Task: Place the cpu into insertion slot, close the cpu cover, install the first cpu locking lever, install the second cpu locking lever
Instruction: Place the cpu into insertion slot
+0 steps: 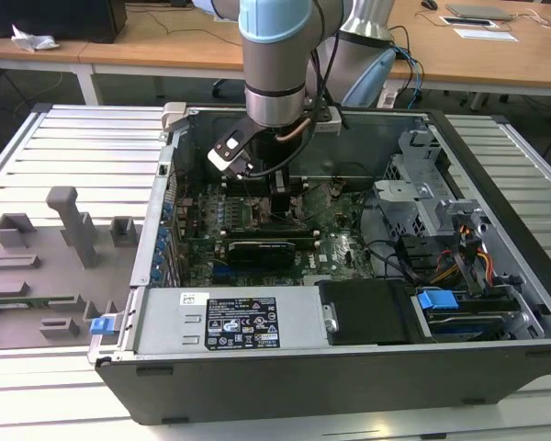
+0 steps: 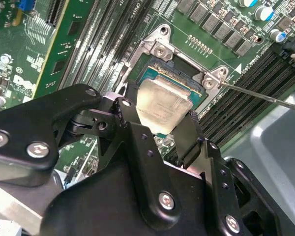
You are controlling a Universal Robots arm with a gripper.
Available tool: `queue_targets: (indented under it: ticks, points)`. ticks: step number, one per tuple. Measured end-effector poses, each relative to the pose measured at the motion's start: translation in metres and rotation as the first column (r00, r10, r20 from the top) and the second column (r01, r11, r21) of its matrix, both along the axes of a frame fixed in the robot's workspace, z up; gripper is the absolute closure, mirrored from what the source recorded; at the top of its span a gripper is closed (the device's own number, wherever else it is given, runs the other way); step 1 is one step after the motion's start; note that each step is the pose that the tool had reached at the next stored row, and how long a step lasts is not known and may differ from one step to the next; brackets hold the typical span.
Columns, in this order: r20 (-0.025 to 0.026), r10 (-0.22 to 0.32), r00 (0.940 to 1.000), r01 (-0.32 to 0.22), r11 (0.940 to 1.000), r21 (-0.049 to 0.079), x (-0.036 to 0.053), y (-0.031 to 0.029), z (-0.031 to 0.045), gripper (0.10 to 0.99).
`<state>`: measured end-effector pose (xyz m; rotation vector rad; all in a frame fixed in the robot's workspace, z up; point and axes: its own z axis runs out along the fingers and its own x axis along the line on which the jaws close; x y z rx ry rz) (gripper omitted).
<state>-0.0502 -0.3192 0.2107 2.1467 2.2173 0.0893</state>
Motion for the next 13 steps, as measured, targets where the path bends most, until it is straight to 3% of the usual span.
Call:
queue_targets:
  ticks: [7, 13]
  points:
    - [0.0000, -0.045, 0.9990, 0.045, 0.9990, 0.000, 0.0000, 0.0011, -0.0052, 0.549]
    - [0.0001, -0.050, 0.9988, 0.050, 0.9988, 0.000, 0.0000, 0.0032, -0.0075, 0.549]
